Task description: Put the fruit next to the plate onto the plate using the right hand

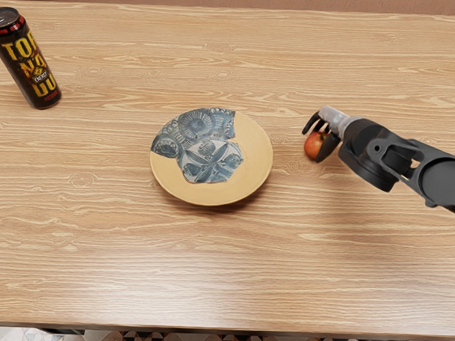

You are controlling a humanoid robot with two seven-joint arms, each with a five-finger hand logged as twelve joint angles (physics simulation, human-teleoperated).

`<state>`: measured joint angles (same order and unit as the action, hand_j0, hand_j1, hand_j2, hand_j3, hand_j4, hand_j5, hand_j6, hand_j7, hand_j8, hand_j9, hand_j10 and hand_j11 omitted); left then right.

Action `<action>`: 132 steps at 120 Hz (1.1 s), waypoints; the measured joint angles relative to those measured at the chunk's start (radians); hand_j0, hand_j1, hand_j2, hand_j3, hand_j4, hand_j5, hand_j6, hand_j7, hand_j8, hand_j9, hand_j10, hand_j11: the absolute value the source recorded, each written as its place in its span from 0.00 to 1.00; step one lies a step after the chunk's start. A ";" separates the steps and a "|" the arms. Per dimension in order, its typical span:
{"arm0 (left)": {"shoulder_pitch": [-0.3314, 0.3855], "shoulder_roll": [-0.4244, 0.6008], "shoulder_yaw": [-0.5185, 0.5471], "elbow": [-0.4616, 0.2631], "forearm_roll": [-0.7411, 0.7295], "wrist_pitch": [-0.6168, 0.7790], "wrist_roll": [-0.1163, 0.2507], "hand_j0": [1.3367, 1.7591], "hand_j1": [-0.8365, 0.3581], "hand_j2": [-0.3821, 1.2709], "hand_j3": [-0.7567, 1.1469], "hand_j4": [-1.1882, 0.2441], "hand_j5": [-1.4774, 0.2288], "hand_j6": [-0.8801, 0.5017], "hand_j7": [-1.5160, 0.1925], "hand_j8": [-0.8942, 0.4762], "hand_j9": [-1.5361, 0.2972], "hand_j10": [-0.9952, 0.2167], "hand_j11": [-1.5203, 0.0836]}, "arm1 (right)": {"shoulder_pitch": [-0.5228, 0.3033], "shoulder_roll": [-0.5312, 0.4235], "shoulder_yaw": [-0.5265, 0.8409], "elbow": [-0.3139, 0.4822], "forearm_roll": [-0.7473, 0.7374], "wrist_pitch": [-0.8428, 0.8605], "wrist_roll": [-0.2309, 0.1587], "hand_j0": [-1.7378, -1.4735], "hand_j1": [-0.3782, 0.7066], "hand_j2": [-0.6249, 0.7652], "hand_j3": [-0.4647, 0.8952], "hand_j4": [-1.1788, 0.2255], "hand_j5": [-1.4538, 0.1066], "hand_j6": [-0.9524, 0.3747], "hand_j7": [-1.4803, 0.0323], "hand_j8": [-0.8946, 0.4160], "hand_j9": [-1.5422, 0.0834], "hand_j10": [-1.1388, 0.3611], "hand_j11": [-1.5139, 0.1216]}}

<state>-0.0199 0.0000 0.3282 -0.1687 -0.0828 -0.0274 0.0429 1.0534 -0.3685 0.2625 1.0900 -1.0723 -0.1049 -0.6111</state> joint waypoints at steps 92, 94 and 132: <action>0.000 0.000 0.000 0.000 0.000 0.000 0.000 0.76 0.76 0.26 0.40 0.67 0.69 0.47 0.71 0.48 0.67 0.63 0.76 | 0.032 -0.092 0.131 0.185 0.125 0.009 0.000 0.30 0.58 0.62 0.34 0.44 0.45 0.35 0.49 0.36 0.49 0.38 0.47; 0.000 0.000 0.000 0.000 0.000 0.000 0.000 0.76 0.76 0.26 0.40 0.67 0.69 0.47 0.71 0.48 0.67 0.63 0.76 | 0.032 -0.093 0.133 0.188 0.128 0.010 0.000 0.30 0.58 0.61 0.34 0.44 0.45 0.35 0.49 0.36 0.49 0.38 0.47; 0.000 0.000 0.000 0.000 0.000 0.000 0.000 0.76 0.76 0.26 0.40 0.67 0.69 0.47 0.71 0.48 0.67 0.63 0.76 | 0.042 -0.091 0.152 0.217 0.142 0.009 0.000 0.30 0.57 0.60 0.34 0.43 0.45 0.35 0.48 0.37 0.49 0.37 0.47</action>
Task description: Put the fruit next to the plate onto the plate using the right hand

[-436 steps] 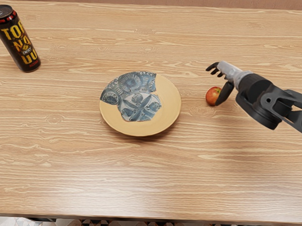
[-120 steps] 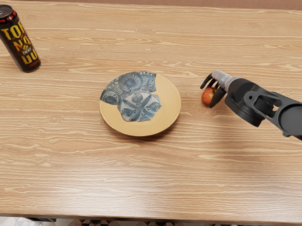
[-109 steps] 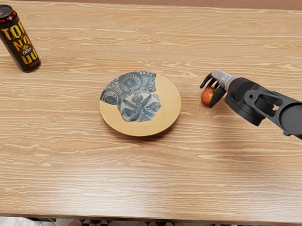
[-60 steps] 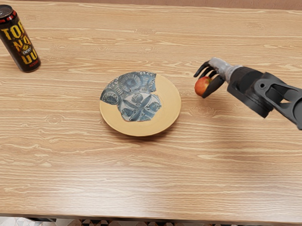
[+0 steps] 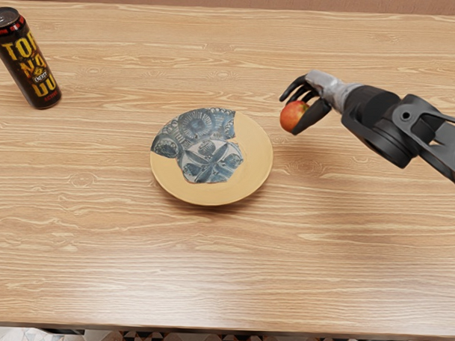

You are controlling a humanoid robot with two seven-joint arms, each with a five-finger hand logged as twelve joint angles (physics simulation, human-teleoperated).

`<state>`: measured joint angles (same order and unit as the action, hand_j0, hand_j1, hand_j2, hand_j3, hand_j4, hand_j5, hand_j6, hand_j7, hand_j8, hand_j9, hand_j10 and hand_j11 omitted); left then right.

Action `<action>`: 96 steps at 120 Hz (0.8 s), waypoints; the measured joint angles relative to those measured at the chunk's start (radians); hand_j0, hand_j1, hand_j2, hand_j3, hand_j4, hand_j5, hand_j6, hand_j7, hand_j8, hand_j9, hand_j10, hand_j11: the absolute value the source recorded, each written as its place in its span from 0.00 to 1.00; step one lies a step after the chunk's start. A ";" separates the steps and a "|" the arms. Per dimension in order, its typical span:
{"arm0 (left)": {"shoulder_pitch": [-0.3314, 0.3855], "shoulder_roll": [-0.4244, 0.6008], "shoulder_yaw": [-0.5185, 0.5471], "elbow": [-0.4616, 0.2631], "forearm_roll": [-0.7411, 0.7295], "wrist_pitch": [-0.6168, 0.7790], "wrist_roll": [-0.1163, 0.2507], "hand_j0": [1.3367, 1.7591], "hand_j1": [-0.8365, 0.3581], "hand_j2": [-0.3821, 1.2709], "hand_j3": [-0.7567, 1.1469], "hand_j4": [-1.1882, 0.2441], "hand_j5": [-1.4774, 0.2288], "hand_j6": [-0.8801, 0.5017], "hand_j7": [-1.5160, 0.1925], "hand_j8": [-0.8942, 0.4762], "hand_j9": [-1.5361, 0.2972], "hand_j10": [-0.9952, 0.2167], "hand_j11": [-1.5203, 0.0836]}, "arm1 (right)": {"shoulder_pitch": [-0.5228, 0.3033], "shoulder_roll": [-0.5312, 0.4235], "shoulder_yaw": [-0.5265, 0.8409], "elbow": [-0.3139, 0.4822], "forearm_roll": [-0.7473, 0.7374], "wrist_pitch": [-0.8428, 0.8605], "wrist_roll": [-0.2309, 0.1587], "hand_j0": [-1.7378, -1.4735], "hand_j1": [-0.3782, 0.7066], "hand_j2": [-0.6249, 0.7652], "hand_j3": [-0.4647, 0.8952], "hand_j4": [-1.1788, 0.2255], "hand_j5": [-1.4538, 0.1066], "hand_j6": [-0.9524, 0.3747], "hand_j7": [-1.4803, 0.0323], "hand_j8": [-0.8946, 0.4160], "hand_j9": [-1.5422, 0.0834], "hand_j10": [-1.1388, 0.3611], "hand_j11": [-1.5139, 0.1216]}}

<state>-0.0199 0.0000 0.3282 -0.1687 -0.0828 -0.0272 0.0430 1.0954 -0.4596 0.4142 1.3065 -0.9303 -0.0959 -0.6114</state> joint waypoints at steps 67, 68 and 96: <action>0.000 0.000 0.000 0.000 0.000 0.000 0.000 0.76 0.76 0.26 0.40 0.67 0.69 0.47 0.71 0.48 0.67 0.63 0.76 | 0.010 0.129 0.017 0.016 0.003 -0.001 0.000 0.30 0.58 0.64 0.34 0.43 0.43 0.34 0.47 0.36 0.48 0.37 0.46; 0.000 0.000 0.000 0.000 0.000 0.000 0.000 0.76 0.76 0.26 0.40 0.67 0.69 0.47 0.71 0.48 0.67 0.63 0.76 | 0.010 0.131 0.017 0.016 0.003 -0.001 0.000 0.30 0.58 0.64 0.34 0.43 0.43 0.34 0.47 0.36 0.48 0.37 0.46; 0.000 0.000 0.000 0.000 0.000 0.000 0.000 0.76 0.76 0.26 0.40 0.67 0.69 0.47 0.71 0.48 0.67 0.63 0.76 | 0.013 0.176 0.023 0.016 0.002 -0.003 0.000 0.30 0.57 0.63 0.34 0.42 0.43 0.34 0.47 0.36 0.47 0.37 0.45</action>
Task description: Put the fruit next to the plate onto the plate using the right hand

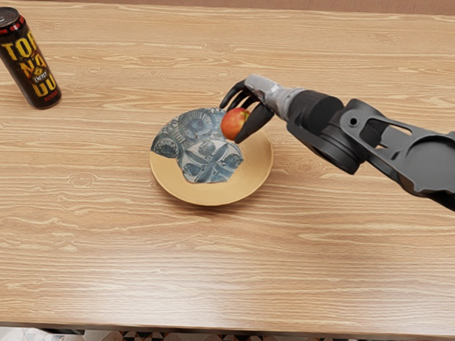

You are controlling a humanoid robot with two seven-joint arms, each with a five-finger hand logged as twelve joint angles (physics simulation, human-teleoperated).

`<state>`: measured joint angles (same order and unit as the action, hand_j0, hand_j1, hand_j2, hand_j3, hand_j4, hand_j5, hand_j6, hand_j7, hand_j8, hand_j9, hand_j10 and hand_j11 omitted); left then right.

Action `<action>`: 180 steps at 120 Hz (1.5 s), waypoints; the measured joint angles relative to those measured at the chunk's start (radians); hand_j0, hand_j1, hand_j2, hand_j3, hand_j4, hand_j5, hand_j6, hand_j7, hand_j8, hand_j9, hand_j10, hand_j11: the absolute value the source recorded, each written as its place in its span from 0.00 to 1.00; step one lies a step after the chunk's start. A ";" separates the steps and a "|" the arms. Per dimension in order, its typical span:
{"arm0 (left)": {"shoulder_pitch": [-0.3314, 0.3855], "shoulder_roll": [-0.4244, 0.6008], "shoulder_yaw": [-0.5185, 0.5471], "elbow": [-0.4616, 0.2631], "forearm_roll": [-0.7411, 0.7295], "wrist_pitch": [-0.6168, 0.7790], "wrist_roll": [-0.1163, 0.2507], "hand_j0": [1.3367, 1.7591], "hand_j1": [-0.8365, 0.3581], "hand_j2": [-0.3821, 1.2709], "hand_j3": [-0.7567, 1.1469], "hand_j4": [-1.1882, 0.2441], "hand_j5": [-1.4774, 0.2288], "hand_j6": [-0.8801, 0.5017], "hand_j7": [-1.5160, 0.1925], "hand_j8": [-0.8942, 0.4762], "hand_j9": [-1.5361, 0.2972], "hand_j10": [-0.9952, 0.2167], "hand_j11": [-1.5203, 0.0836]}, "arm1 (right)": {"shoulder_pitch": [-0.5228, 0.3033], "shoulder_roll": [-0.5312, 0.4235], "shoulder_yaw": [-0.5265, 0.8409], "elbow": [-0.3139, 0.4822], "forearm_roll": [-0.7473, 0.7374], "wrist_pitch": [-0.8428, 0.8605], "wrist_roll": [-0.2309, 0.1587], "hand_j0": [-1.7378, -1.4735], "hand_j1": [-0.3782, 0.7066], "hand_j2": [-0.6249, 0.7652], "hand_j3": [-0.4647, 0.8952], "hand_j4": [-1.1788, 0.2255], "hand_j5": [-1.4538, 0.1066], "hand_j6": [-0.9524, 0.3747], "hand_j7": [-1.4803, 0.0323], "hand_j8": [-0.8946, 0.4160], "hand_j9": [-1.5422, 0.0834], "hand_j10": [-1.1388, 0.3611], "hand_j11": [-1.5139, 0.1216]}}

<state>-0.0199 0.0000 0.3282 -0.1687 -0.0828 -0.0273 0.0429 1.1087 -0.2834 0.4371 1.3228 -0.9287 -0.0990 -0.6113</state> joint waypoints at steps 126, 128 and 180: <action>0.000 0.000 0.000 0.000 0.000 0.000 0.000 0.76 0.76 0.26 0.40 0.67 0.69 0.47 0.71 0.48 0.67 0.63 0.76 | -0.012 0.174 -0.066 -0.082 -0.019 -0.009 0.000 0.30 0.56 0.61 0.34 0.42 0.43 0.34 0.47 0.36 0.47 0.37 0.45; 0.000 0.000 0.000 0.000 0.000 0.000 0.000 0.76 0.76 0.26 0.40 0.67 0.69 0.47 0.71 0.48 0.67 0.63 0.76 | -0.012 0.174 -0.066 -0.082 -0.019 -0.009 0.000 0.30 0.56 0.61 0.34 0.42 0.43 0.34 0.47 0.36 0.47 0.37 0.46; 0.000 0.000 0.000 0.000 0.000 0.000 0.000 0.76 0.76 0.26 0.40 0.67 0.69 0.47 0.71 0.48 0.67 0.63 0.76 | -0.011 0.155 -0.055 -0.063 -0.012 -0.047 0.000 0.30 0.29 0.45 0.34 0.66 0.72 0.54 0.76 0.51 0.75 0.59 0.73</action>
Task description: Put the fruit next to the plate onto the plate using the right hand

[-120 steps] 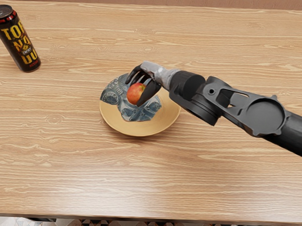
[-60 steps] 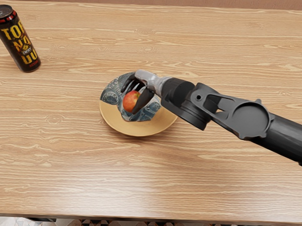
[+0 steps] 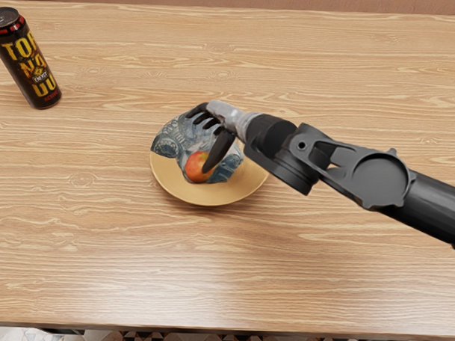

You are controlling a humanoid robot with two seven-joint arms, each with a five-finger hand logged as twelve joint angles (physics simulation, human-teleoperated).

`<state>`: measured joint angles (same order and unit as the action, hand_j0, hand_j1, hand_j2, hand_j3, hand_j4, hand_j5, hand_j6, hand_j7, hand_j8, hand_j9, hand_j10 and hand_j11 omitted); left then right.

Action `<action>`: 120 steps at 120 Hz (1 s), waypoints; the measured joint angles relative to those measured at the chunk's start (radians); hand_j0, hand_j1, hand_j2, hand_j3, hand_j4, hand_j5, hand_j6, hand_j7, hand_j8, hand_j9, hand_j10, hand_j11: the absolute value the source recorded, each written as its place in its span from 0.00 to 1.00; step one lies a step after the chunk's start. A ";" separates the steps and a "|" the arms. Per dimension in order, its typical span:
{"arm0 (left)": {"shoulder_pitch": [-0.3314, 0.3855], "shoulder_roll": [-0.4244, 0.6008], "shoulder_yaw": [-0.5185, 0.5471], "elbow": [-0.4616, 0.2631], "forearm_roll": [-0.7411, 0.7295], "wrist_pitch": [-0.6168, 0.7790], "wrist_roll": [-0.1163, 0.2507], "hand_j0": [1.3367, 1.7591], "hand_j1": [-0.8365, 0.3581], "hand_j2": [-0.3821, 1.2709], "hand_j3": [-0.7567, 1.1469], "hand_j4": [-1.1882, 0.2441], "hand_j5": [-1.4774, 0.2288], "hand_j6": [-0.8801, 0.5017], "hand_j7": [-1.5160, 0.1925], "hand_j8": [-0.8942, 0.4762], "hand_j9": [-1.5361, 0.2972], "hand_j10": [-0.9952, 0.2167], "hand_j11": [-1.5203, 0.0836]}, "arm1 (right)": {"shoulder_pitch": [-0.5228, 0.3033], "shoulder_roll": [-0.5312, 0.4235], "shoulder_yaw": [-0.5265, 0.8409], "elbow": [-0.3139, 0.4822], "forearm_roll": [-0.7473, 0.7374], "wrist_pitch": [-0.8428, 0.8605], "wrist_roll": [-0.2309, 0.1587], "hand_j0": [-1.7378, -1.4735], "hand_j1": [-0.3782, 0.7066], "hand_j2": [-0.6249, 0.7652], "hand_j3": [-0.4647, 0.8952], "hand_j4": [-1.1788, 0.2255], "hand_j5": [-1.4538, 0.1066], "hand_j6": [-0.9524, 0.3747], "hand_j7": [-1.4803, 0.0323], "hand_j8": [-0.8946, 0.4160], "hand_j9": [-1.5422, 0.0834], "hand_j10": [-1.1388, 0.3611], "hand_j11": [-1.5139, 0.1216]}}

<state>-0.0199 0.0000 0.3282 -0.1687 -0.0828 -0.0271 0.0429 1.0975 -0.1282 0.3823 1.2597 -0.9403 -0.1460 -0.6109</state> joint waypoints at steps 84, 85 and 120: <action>-0.013 0.000 0.000 -0.020 0.006 -0.005 0.000 0.76 0.76 0.26 0.40 0.67 0.69 0.47 0.71 0.48 0.67 0.63 0.76 | -0.100 -0.354 0.287 0.083 0.615 0.501 0.000 0.30 0.07 0.44 0.34 0.81 0.90 0.69 0.94 0.65 0.92 0.73 0.89; -0.015 0.000 -0.001 -0.022 0.006 -0.005 0.000 0.76 0.76 0.26 0.40 0.67 0.69 0.47 0.71 0.48 0.67 0.63 0.76 | -0.103 -0.360 0.290 0.083 0.619 0.507 0.000 0.30 0.07 0.44 0.34 0.81 0.90 0.69 0.94 0.65 0.92 0.73 0.89; 0.003 0.000 -0.001 -0.030 0.007 0.000 0.000 0.76 0.76 0.26 0.40 0.67 0.69 0.47 0.71 0.48 0.67 0.63 0.76 | -0.169 -0.551 0.321 0.073 0.734 0.653 0.000 0.30 0.07 0.44 0.34 0.81 0.90 0.69 0.95 0.65 0.92 0.73 0.90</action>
<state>-0.0168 0.0000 0.3275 -0.1991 -0.0755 -0.0275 0.0430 0.9285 -0.6791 0.7036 1.3324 -0.2068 0.5067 -0.6109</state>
